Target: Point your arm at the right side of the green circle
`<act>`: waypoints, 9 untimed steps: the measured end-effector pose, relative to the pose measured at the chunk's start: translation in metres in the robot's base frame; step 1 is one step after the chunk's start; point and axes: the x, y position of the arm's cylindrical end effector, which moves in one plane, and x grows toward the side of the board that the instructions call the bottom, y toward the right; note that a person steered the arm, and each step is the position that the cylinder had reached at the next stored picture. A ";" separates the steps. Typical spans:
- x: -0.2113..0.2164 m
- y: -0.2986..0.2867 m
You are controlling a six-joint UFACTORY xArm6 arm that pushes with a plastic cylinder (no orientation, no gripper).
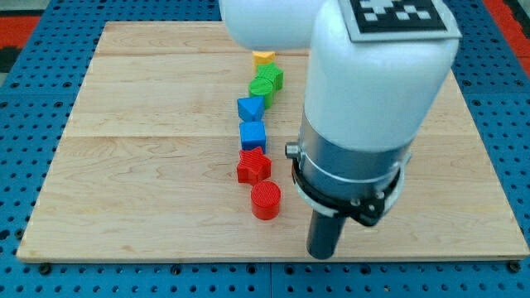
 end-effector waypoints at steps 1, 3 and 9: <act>-0.013 0.003; -0.040 -0.050; -0.211 0.101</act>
